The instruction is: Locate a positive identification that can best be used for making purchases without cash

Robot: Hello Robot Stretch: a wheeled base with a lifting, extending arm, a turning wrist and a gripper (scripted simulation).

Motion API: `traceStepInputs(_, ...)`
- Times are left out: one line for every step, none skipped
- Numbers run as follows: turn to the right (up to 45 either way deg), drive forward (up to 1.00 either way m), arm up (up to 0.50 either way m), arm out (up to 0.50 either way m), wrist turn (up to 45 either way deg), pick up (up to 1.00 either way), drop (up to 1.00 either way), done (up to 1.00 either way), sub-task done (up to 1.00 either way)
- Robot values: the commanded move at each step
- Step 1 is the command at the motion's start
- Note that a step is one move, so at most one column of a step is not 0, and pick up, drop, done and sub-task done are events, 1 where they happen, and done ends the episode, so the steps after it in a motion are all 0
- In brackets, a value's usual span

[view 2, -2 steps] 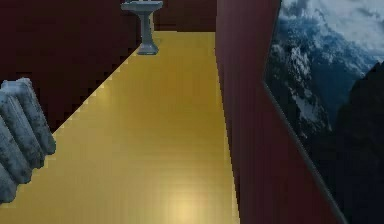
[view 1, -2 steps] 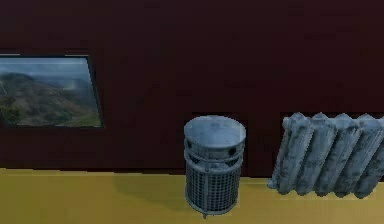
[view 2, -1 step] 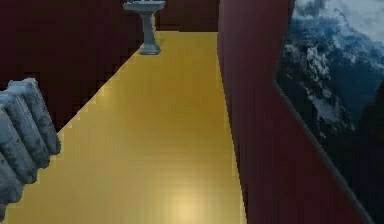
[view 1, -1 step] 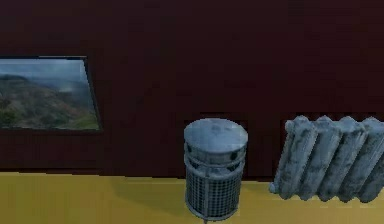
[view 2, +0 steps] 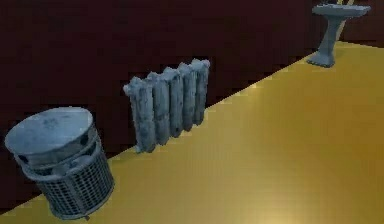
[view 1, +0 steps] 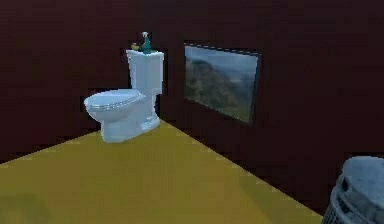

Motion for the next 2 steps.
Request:
traceStepInputs(-39.0, 0.00, 0.00, 0.00, 0.0, 0.00, 0.00, 0.00, 0.00)
traceStepInputs(0.0, 0.75, 0.00, 0.00, 0.0, 0.00, 0.00, 0.00, 0.00)
